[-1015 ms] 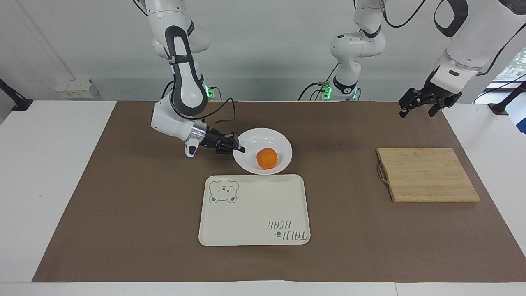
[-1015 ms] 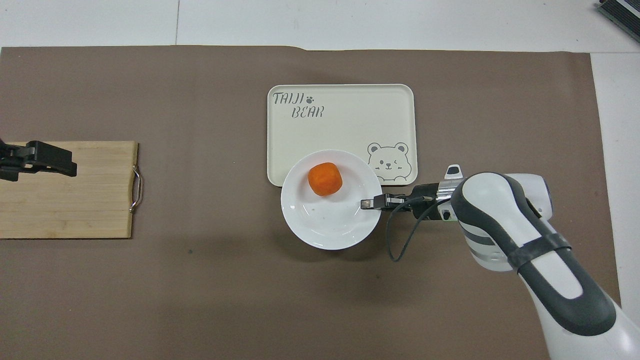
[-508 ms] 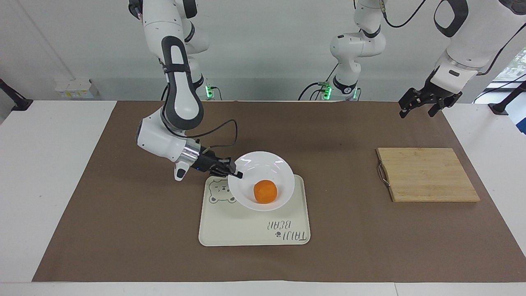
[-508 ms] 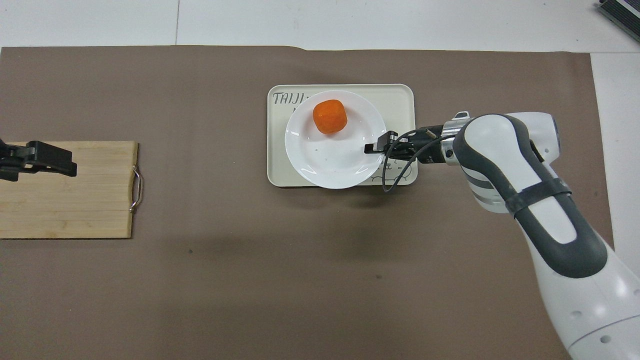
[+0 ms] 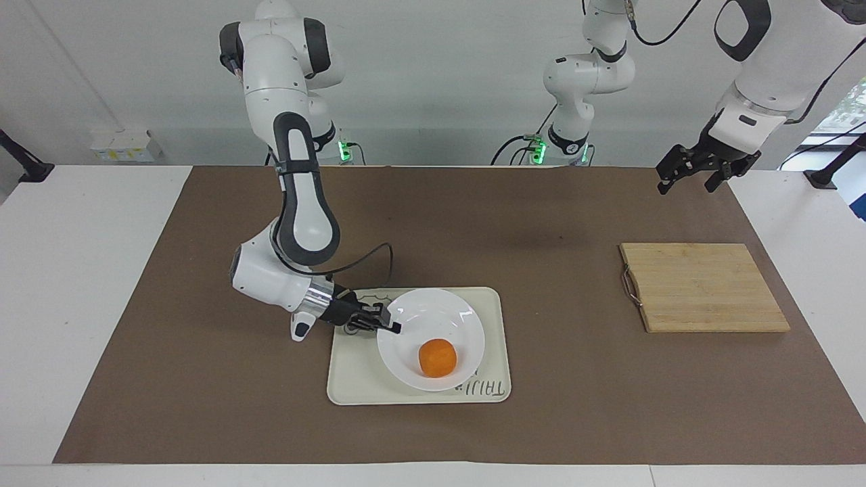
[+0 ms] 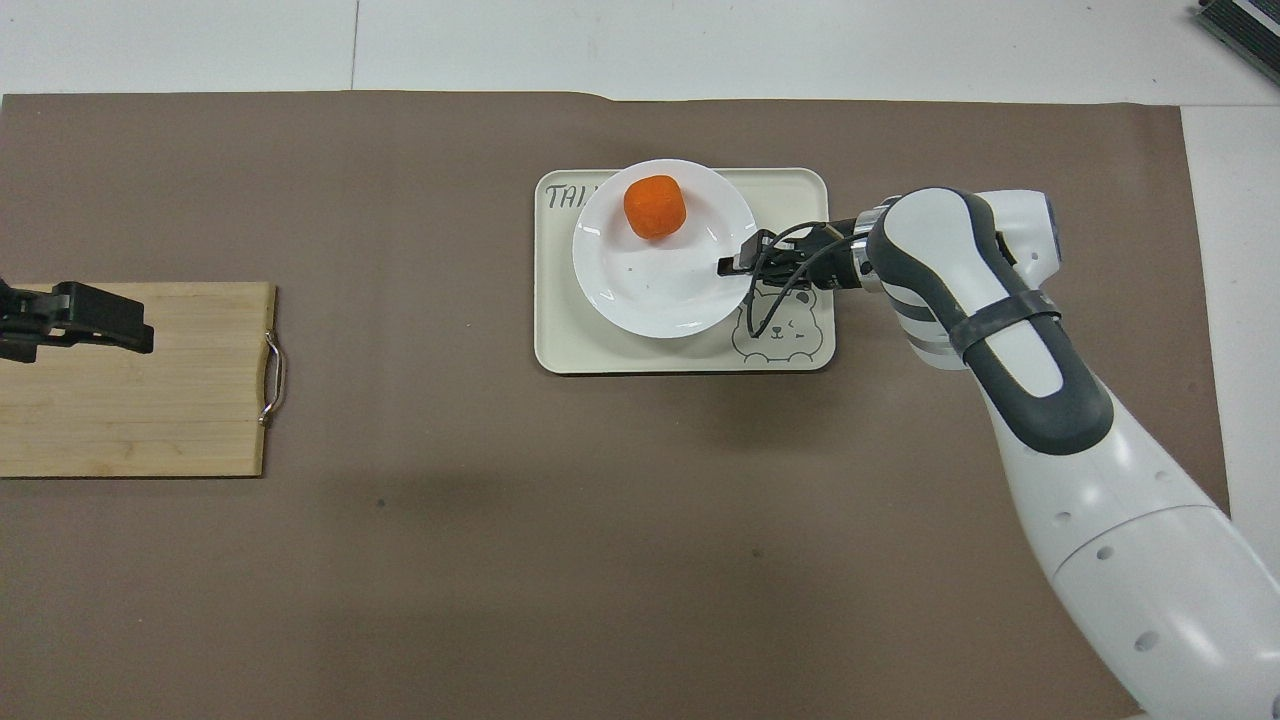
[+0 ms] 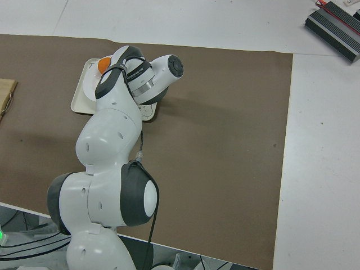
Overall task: Place orange and plate with both arms
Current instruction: 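Open the right gripper to release the plate rim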
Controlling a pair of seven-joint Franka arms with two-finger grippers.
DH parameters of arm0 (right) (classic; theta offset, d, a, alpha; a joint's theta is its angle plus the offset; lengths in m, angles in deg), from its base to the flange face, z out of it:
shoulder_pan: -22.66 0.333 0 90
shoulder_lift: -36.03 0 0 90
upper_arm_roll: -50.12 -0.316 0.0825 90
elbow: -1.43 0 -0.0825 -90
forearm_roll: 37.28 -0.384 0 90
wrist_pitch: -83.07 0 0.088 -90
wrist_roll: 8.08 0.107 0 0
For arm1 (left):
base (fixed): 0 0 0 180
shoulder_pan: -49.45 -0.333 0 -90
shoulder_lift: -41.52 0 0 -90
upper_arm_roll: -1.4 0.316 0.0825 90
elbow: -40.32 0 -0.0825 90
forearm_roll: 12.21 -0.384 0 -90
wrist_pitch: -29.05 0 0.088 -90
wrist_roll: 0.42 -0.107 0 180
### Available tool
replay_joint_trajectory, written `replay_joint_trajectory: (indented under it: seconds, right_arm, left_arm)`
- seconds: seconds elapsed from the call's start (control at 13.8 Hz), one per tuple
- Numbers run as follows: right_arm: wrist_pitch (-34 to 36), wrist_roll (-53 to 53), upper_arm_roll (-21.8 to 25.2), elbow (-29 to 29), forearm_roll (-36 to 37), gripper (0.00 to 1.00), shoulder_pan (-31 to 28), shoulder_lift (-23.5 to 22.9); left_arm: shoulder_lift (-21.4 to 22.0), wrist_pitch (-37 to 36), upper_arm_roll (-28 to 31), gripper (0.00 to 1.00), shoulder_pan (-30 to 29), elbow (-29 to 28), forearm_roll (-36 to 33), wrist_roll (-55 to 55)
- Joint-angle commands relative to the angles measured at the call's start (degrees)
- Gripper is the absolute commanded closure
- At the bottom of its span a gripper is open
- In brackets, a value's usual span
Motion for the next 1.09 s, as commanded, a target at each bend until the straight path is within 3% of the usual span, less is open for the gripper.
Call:
replay_joint_trajectory:
  seconds: [0.0,0.51,0.73,1.02]
  right_arm:
    - [1.1,-1.2,-0.2,-0.2,0.2,1.00,-0.6,0.1]
    - [1.2,-2.5,0.5,2.1,2.4,0.99,-1.1,0.9]
    - [1.2,-2.1,0.6,2.2,2.6,0.00,-1.0,0.9]
    - [1.0,-0.6,1.3,1.6,9.2,0.00,-0.5,2.2]
  left_arm:
    - [-0.7,-1.5,0.0,0.00,-0.1,1.6,-0.6,0.6]
    - [-0.7,-1.5,0.0,0.00,-0.1,1.6,-0.7,0.6]
    - [-0.7,-1.5,0.0,0.00,-0.1,1.6,-0.7,0.6]
    - [-0.7,-1.5,0.0,0.00,-0.1,1.6,-0.6,0.6]
